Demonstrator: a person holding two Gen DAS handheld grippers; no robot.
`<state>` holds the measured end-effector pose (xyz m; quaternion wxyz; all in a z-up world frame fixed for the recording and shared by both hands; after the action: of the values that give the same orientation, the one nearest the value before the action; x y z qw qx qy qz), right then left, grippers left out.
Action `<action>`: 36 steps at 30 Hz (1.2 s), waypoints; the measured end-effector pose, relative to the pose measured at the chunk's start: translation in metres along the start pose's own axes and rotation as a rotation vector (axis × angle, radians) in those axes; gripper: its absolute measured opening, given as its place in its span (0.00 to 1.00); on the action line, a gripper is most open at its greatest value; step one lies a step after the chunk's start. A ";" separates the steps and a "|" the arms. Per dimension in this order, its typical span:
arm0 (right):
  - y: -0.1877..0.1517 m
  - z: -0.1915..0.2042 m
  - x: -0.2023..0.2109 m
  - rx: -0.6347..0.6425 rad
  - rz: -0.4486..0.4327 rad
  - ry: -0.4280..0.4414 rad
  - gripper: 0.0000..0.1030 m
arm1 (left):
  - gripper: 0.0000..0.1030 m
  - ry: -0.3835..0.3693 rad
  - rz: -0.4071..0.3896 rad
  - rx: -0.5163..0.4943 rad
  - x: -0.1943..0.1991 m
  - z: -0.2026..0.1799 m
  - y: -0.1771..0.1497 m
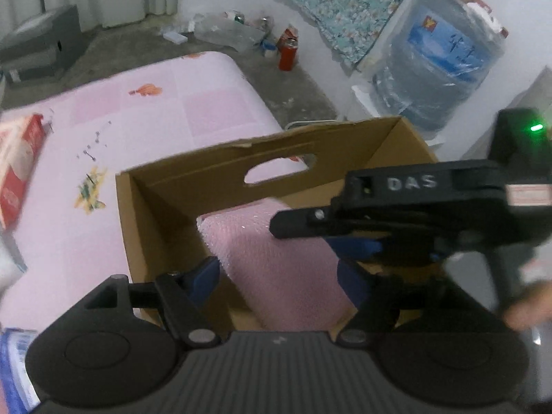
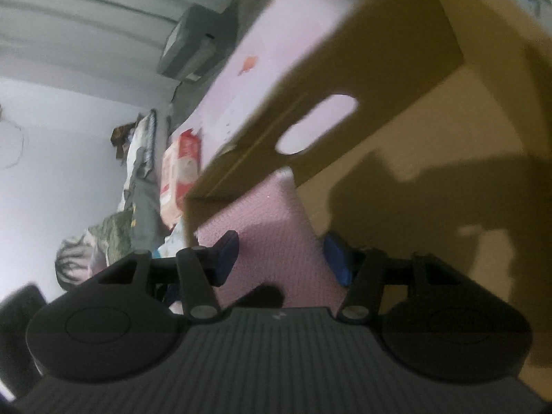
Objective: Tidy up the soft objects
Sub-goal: 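Carry the pink pouch with the right tool into the cardboard box and release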
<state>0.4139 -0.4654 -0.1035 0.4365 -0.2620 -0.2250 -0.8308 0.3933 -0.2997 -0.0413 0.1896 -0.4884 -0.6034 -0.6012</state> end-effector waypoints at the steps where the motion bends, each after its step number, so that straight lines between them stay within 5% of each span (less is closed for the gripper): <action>1: 0.001 -0.005 -0.003 -0.014 0.001 0.000 0.54 | 0.76 -0.007 -0.004 -0.004 0.004 0.002 -0.001; 10: -0.008 -0.021 0.019 -0.010 -0.037 -0.028 0.54 | 0.79 -0.035 -0.111 -0.011 0.055 0.020 0.006; 20: -0.051 -0.035 -0.014 0.047 0.090 -0.203 0.48 | 0.87 -0.033 -0.163 0.095 0.104 0.079 -0.023; 26: -0.062 -0.023 -0.046 0.090 0.101 -0.213 0.33 | 0.88 0.045 -0.183 0.195 0.130 0.145 -0.063; 36: -0.060 -0.005 -0.062 0.136 0.061 -0.231 0.31 | 0.90 0.140 -0.210 0.316 0.167 0.215 -0.113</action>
<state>0.3919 -0.3998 -0.1553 0.4497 -0.3324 -0.3212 -0.7643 0.3022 -0.0205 -0.0103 0.2420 -0.3439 -0.7231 -0.5481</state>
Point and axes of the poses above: each gripper's, at about its wrist camera, not at the fingertips, and x roughly against the way its jaws point, z to its left, y to its top, the point moved 4 cm from there along -x, roughly the way its jaws point, and after that the axes turned 5 degrees about -z, right-handed, at the moved point
